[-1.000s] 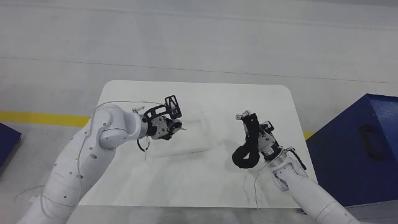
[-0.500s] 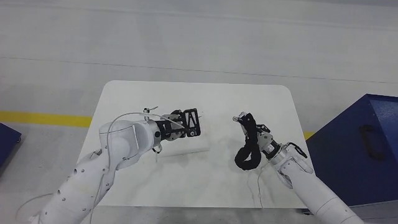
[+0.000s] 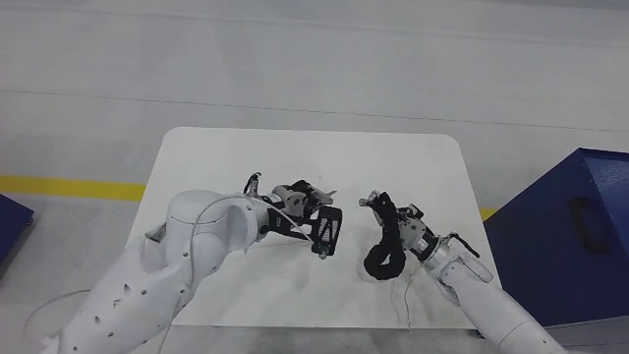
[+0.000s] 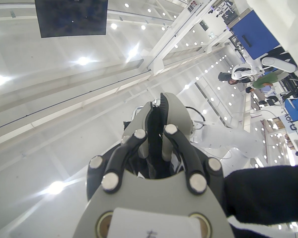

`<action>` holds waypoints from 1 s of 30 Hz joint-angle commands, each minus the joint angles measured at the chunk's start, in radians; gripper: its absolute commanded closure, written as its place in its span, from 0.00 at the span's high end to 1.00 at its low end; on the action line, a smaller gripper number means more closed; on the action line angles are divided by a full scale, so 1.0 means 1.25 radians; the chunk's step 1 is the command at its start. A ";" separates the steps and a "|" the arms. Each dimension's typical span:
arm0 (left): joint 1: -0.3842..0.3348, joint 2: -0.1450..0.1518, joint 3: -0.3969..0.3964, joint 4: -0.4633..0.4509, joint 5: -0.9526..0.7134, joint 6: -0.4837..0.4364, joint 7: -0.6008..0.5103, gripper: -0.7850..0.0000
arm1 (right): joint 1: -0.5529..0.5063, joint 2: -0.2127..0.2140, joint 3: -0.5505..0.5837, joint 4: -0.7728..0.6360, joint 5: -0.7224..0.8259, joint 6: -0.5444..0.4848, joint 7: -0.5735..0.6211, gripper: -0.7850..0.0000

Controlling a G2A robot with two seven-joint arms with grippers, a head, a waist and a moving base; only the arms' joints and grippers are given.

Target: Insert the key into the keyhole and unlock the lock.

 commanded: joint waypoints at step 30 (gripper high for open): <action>-0.054 -0.025 0.072 0.087 -0.025 -0.022 0.092 0.00 | -0.066 -0.027 0.077 -0.047 -0.113 -0.084 0.022 0.00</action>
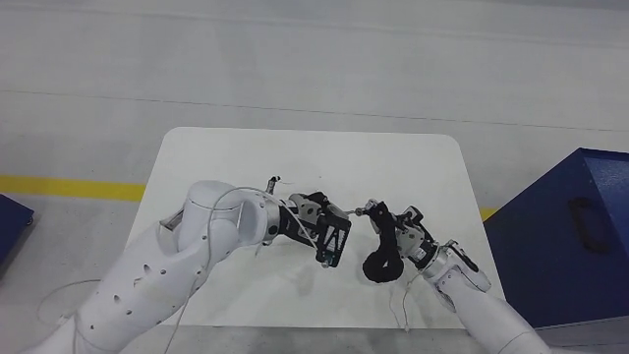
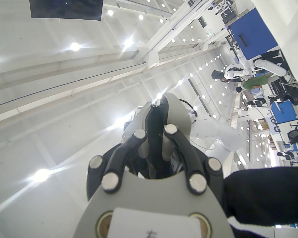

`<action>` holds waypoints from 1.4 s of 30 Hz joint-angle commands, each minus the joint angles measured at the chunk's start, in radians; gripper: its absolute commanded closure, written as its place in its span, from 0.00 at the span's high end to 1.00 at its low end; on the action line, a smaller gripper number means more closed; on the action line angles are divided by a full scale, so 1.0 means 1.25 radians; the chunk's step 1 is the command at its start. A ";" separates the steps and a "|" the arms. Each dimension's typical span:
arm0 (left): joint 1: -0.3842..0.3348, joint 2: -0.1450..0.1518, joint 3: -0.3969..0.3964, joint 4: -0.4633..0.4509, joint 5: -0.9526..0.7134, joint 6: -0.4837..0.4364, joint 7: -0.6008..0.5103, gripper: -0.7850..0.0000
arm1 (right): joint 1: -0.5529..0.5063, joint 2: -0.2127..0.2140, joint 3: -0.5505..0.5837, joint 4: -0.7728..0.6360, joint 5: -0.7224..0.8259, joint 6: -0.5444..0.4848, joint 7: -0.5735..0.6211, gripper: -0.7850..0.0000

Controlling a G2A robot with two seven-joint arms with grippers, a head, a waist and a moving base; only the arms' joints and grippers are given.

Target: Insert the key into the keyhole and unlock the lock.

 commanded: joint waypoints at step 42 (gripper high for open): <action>0.004 -0.030 0.023 -0.002 -0.004 -0.009 -0.100 0.00 | -0.027 -0.060 0.086 0.016 -0.113 -0.020 0.031 0.00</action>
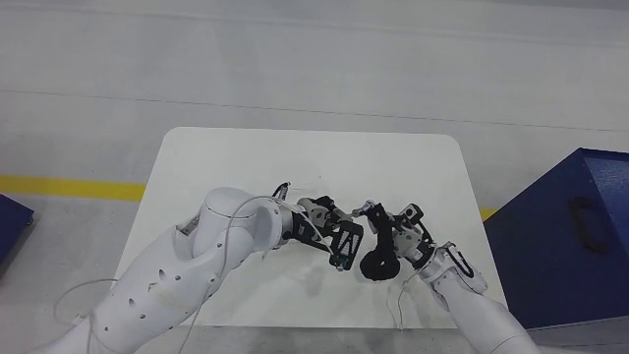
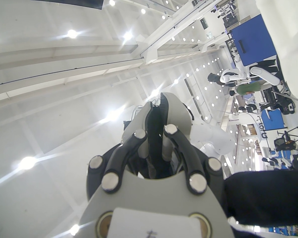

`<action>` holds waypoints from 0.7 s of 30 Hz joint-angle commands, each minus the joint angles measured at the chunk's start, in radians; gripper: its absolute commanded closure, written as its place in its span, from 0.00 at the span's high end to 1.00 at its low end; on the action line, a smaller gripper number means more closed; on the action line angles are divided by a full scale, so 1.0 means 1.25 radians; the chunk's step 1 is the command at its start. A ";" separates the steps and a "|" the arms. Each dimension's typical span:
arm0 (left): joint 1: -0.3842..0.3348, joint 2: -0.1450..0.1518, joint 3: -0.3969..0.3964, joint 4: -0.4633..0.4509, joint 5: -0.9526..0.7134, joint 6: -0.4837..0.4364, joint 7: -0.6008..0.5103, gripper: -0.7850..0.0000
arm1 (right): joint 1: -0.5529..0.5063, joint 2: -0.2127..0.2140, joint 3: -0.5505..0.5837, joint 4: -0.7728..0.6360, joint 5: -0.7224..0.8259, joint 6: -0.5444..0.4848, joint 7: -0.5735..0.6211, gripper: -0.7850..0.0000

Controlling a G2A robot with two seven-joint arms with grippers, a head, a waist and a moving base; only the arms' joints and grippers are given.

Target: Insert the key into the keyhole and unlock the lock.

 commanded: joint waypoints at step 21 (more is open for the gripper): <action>-0.016 -0.013 0.014 0.029 0.001 -0.027 0.009 1.00 | -0.017 -0.020 0.037 -0.005 -0.035 0.034 0.013 0.00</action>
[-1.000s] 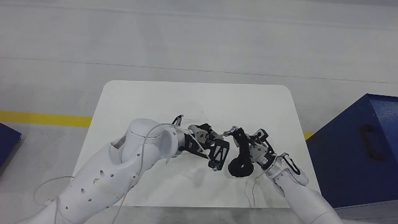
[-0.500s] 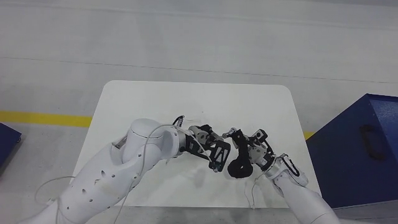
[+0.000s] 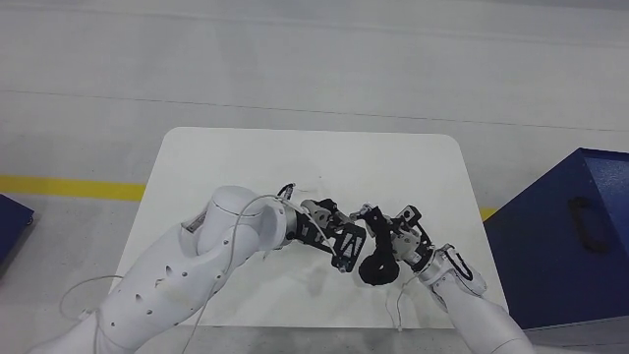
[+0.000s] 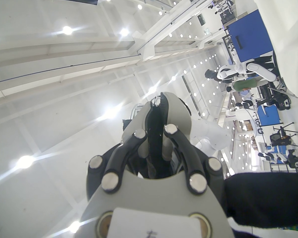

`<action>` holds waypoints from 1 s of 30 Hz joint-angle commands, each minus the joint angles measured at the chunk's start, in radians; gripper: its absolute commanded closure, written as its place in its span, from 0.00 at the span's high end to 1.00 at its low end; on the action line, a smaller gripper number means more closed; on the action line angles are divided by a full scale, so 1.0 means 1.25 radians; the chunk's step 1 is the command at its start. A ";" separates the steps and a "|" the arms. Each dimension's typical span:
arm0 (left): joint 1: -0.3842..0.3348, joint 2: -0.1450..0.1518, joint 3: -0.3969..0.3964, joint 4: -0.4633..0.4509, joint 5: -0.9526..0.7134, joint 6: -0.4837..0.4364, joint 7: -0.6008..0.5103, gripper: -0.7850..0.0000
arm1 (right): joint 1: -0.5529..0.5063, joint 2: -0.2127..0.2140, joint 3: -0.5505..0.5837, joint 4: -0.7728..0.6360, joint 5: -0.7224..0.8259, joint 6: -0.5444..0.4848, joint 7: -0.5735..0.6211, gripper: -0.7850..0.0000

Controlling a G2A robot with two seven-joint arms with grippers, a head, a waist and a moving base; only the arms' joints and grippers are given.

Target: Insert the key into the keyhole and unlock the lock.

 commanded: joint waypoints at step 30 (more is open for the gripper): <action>0.097 -0.013 -0.151 0.120 -0.668 0.109 -0.023 1.00 | -0.051 -0.029 0.079 -0.043 -0.030 -0.308 -0.067 0.00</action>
